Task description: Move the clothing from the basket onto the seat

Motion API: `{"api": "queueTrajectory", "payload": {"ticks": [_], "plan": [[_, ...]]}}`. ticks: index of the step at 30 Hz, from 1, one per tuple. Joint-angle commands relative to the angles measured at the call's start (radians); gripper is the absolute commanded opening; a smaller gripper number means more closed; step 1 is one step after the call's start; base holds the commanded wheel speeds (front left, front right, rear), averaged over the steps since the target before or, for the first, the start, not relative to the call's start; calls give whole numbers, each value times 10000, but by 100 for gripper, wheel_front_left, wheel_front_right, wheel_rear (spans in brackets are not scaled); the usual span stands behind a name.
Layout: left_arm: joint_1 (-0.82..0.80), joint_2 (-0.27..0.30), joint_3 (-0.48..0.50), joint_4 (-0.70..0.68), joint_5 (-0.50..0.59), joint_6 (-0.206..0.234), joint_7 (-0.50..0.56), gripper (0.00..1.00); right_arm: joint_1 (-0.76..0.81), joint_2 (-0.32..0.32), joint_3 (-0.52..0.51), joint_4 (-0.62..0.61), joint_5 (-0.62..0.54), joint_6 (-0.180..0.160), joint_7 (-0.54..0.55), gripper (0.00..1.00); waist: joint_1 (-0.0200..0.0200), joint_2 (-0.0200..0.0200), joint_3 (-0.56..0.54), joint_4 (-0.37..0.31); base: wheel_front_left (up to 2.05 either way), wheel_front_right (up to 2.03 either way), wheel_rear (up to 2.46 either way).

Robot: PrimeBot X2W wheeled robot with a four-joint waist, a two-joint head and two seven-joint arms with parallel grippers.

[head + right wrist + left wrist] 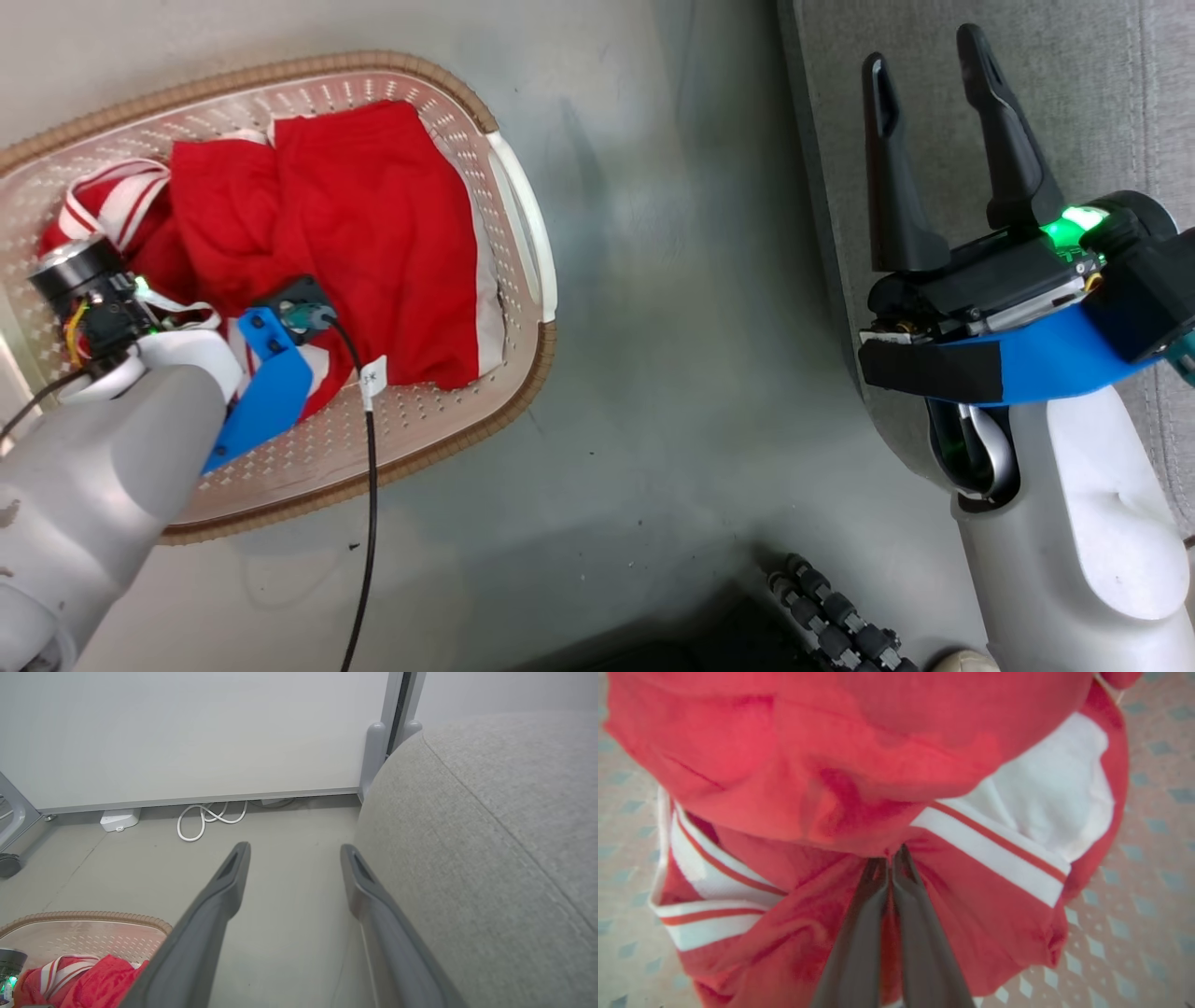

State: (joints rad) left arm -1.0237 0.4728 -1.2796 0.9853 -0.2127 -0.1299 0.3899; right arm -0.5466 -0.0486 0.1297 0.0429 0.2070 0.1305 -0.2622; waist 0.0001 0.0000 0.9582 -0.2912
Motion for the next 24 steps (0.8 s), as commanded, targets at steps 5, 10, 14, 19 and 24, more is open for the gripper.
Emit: {"api": "queueTrajectory", "payload": {"ticks": [5,10,14,19,24], "plan": [[136,-273,-34,-79,-290,-9,-360,0,96,-32,-185,115,-195,5,-42,100,-1,0,-490,256,0,0,0],[378,-682,-36,-170,-603,-11,-913,0,223,-32,-344,266,-398,5,-42,100,-1,0,-1078,617,0,0,0],[508,-1042,-34,-232,-947,-9,-1455,0,354,-35,-440,363,-605,5,-42,100,-1,0,-1610,939,0,0,0],[765,-1529,-34,-190,-1245,-11,-2164,0,562,-34,-605,490,-874,5,-42,100,-1,0,-2349,1344,0,0,0],[980,-1993,-33,-77,-1613,-9,-3014,0,853,-34,-797,618,-1117,5,-42,100,-1,0,-3120,1735,0,0,0]]}}
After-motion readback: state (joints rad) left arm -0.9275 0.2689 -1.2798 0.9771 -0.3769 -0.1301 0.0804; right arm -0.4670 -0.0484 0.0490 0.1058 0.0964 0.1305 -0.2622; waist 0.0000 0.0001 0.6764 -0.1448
